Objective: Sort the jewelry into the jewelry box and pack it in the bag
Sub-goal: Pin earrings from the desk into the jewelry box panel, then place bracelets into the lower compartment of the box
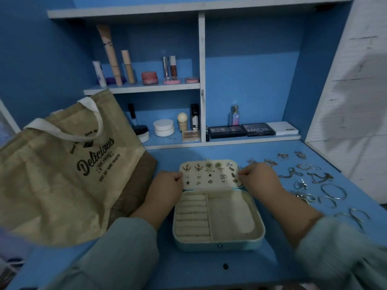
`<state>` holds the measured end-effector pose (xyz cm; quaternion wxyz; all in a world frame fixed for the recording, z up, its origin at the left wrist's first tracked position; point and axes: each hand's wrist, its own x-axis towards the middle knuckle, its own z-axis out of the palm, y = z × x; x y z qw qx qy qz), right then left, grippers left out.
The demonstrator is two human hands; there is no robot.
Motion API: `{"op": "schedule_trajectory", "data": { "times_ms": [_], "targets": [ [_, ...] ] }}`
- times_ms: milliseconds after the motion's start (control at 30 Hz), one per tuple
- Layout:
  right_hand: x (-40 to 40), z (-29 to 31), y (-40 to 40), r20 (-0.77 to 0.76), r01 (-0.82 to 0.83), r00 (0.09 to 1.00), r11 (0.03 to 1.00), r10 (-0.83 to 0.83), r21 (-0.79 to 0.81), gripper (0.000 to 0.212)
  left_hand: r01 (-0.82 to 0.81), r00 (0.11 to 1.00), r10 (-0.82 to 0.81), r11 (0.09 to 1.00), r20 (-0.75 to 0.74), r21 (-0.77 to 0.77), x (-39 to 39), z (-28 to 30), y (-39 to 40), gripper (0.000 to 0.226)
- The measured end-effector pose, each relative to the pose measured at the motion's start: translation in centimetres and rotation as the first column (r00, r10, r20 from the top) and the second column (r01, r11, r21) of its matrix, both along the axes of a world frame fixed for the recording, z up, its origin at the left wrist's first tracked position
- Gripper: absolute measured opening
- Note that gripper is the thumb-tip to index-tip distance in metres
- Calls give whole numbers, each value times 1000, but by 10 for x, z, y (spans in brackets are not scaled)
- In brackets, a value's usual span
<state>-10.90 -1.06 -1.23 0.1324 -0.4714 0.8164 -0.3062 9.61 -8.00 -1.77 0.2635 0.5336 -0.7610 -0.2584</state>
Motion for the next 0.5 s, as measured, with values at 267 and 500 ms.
{"op": "schedule_trajectory", "data": {
  "times_ms": [267, 500],
  "targets": [
    [-15, 11, 32, 12, -144, 989, 988, 145, -53, 15, 209, 745, -159, 978, 648, 0, -25, 38, 18, 38],
    [-70, 32, 86, -135, -185, 972, 981, 191, 57, 10, 504, 758, -449, 864, 474, 12, -96, 64, 69, 30]
  ]
}}
